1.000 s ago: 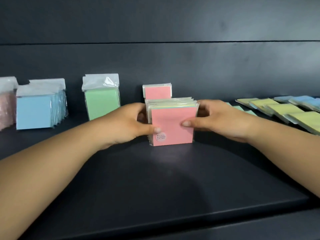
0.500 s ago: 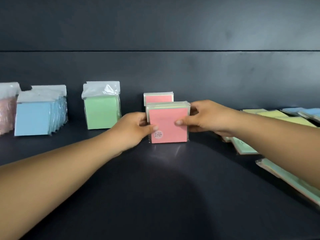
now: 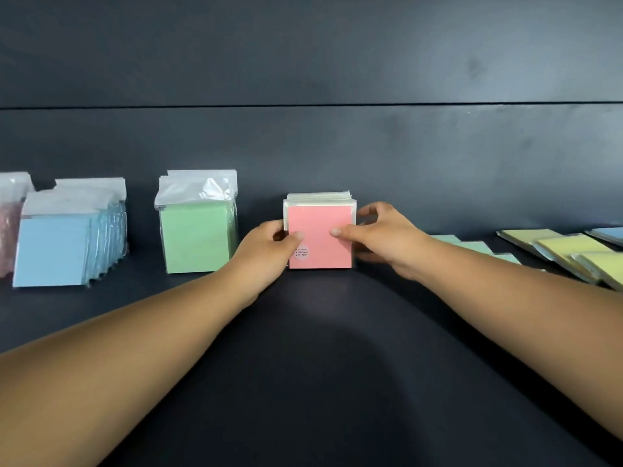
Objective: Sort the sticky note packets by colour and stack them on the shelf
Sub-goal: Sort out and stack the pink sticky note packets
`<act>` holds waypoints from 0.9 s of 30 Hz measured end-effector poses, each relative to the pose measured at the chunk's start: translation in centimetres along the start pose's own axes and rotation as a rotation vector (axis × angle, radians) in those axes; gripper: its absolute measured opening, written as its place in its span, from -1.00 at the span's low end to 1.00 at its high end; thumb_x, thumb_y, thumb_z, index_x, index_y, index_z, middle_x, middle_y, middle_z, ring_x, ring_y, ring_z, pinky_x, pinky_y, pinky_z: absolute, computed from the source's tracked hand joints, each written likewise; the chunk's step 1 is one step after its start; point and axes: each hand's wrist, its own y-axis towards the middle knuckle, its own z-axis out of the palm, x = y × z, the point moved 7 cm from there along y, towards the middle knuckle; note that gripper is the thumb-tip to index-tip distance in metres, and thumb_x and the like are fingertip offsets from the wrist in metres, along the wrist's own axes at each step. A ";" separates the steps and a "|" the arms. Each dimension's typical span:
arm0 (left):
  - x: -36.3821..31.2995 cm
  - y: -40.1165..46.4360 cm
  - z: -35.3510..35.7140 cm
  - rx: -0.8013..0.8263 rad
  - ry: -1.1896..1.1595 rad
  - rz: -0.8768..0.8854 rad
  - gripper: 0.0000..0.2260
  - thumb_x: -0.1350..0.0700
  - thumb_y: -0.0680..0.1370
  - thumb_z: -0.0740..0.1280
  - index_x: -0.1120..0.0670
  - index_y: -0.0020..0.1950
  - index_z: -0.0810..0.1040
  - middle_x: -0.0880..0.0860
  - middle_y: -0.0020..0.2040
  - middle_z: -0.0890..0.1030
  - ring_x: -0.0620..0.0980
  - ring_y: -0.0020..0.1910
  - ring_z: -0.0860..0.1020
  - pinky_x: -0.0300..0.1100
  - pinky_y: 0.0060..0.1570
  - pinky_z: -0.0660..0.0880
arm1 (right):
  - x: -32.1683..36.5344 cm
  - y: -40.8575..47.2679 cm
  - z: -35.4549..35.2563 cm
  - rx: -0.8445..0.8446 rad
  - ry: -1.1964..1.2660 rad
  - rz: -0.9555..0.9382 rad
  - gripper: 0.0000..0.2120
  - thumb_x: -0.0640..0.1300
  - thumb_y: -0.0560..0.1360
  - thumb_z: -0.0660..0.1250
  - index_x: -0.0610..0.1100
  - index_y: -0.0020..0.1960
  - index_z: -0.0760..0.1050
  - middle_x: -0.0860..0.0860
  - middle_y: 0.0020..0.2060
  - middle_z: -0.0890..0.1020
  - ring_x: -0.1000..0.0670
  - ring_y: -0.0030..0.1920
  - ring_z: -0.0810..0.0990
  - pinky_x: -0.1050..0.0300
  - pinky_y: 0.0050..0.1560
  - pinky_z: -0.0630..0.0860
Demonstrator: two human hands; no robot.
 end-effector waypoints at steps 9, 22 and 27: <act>0.4 0.4 0.5 0.038 -0.052 -0.012 -0.79 0.09 0.60 0.18 0.00 0.19 0.52 0.03 0.11 0.61 0.01 0.11 0.57 -0.01 0.26 0.43 | -1.1 0.7 0.7 0.013 -0.075 -0.034 -0.43 0.13 0.35 0.41 -0.10 0.27 0.41 -0.01 0.13 0.59 -0.06 0.16 0.56 -0.05 0.24 0.46; 0.0 0.6 1.0 0.049 0.166 0.025 -0.66 0.05 0.64 0.05 0.02 0.40 0.35 0.01 0.26 0.51 -0.02 0.19 0.46 -0.26 0.01 0.26 | 0.3 -0.6 2.5 0.109 -0.365 -0.075 -0.56 0.04 0.62 0.00 -0.12 0.43 0.24 -0.03 0.35 0.42 -0.05 0.33 0.39 0.17 0.14 0.27; 0.0 0.5 0.9 0.036 0.136 -0.002 -0.67 0.02 0.62 0.09 0.03 0.37 0.37 0.01 0.23 0.52 0.01 0.18 0.48 -0.23 0.01 0.28 | 0.5 -0.7 2.3 0.155 -0.367 -0.073 -0.58 0.05 0.60 0.06 -0.10 0.38 0.33 -0.02 0.30 0.48 -0.05 0.28 0.45 0.05 0.33 0.32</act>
